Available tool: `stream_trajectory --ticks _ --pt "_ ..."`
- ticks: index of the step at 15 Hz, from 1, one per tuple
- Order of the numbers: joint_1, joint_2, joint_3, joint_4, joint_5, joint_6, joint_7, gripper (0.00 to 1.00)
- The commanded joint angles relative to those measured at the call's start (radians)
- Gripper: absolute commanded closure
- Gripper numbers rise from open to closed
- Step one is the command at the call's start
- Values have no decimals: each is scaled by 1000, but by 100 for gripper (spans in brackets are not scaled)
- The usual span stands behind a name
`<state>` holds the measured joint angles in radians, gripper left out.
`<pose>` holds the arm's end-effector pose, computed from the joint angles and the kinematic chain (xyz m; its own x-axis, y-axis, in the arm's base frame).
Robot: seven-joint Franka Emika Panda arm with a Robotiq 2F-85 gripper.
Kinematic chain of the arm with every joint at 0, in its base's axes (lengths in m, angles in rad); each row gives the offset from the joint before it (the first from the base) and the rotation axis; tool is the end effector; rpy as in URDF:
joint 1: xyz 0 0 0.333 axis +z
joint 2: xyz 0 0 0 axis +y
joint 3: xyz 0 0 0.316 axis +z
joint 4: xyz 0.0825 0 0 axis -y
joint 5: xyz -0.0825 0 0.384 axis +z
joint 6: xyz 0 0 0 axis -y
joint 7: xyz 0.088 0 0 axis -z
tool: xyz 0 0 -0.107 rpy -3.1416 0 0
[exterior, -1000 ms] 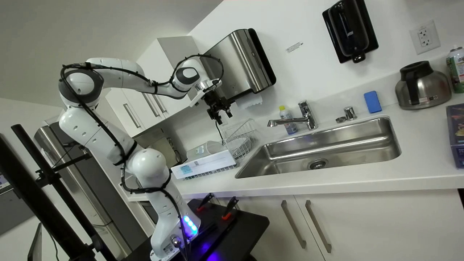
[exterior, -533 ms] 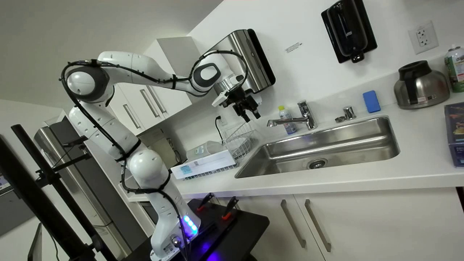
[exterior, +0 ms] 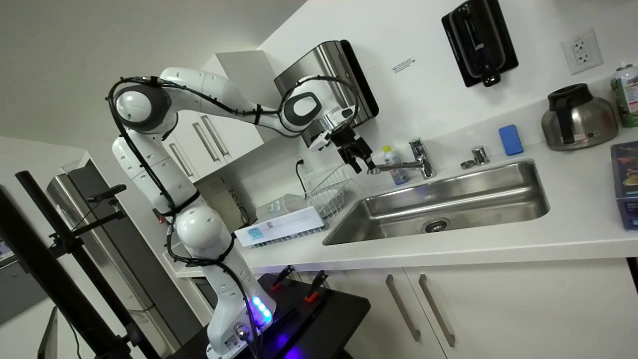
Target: Remove the water plug in the sink
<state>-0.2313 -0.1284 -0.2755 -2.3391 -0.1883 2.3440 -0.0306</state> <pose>0.4357 -0.2465 0.3972 0.9340 -0.3369 0.1192 -0.3503 -0.9290 0.1190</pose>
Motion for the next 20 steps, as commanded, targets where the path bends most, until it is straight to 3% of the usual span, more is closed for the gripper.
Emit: stream_trajectory --ticks 1,4,7,9,11,13,15,16,20 --pt "-12 67 16 13 -46 169 20 0" --pt "-10 206 17 64 -131 398 3 0" --pt "-8 350 53 119 83 503 -176 0" --pt "-62 445 148 178 266 514 -359 0" --pt "-112 542 221 265 358 477 -471 0" --pt "-122 625 230 338 308 458 -434 0" --pt "-28 672 115 366 159 501 -316 0" --pt "-101 625 202 309 217 498 -368 0" --pt "-61 674 145 357 146 500 -315 0"
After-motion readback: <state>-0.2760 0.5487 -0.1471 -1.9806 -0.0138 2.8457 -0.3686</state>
